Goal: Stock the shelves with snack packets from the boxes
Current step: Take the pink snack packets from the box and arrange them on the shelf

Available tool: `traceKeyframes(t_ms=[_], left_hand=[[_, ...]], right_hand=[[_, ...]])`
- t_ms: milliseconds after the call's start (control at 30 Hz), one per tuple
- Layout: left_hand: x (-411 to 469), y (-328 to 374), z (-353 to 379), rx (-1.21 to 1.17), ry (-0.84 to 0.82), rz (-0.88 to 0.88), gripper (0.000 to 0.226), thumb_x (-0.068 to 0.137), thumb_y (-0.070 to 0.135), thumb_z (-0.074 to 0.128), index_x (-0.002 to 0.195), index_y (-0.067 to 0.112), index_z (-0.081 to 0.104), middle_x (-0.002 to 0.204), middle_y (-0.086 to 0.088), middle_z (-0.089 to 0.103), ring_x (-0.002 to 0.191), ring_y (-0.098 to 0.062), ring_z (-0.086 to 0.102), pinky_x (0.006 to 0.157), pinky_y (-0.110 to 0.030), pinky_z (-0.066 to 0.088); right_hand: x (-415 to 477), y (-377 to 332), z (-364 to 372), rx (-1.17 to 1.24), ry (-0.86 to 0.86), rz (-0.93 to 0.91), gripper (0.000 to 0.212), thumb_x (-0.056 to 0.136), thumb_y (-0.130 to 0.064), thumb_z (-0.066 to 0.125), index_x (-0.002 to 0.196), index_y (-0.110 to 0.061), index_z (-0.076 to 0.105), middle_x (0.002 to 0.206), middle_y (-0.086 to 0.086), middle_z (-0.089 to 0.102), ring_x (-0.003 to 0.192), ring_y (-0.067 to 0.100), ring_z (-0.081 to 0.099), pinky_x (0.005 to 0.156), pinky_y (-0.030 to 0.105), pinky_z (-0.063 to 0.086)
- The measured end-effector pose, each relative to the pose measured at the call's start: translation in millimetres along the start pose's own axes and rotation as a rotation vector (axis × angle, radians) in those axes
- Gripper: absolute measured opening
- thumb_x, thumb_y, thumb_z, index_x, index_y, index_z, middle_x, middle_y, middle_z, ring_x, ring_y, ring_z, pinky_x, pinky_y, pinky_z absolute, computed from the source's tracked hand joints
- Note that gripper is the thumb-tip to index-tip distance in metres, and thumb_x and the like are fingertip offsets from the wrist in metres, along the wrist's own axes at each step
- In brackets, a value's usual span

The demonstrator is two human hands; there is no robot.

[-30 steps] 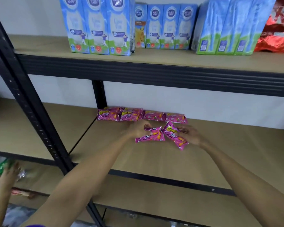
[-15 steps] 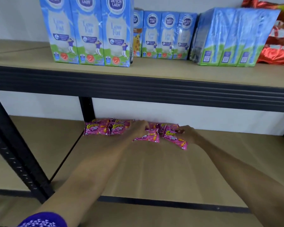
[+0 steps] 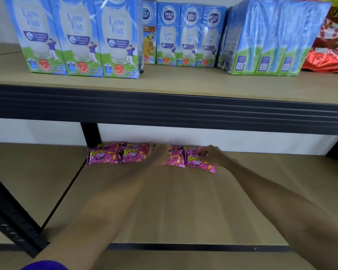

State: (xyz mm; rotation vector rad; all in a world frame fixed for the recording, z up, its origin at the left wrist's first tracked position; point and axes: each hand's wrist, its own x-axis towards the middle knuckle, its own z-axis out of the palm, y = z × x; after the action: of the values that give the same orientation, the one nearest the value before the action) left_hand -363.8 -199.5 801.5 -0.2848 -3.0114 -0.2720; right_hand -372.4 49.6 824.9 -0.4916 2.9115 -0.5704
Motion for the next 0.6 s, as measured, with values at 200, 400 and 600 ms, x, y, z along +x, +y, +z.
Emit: traceKeyframes(t_ms=[200,400,600], left_hand=[[-8,2,5,0.001,0.078,-0.021,0.038,0.097,0.026,0.054,0.135,0.023,0.056,0.138,-0.005,0.057,0.132,-0.027,0.047,0.114,-0.05,0.022],[-13,3,8,0.041,0.102,0.049,0.045,0.095,0.027,0.057,0.139,0.022,0.051,0.138,-0.001,0.059,0.133,-0.025,0.048,0.115,-0.057,0.022],[-13,6,8,0.063,0.075,0.036,0.047,0.095,0.027,0.057,0.14,0.021,0.046,0.14,-0.002,0.056,0.134,-0.025,0.047,0.114,-0.058,0.023]], right_hand=[[11,-3,3,-0.006,0.04,-0.02,0.032,0.092,-0.008,0.068,0.124,-0.009,0.068,0.108,0.011,0.074,0.09,0.029,0.07,0.078,0.037,0.057],[20,-3,8,-0.154,0.06,0.005,0.033,0.097,-0.017,0.063,0.129,-0.021,0.065,0.117,0.003,0.072,0.099,0.027,0.067,0.085,0.047,0.057],[25,0,19,-0.379,0.205,0.061,0.033,0.098,-0.024,0.06,0.131,-0.022,0.064,0.118,0.007,0.052,0.112,0.024,0.05,0.095,0.049,0.044]])
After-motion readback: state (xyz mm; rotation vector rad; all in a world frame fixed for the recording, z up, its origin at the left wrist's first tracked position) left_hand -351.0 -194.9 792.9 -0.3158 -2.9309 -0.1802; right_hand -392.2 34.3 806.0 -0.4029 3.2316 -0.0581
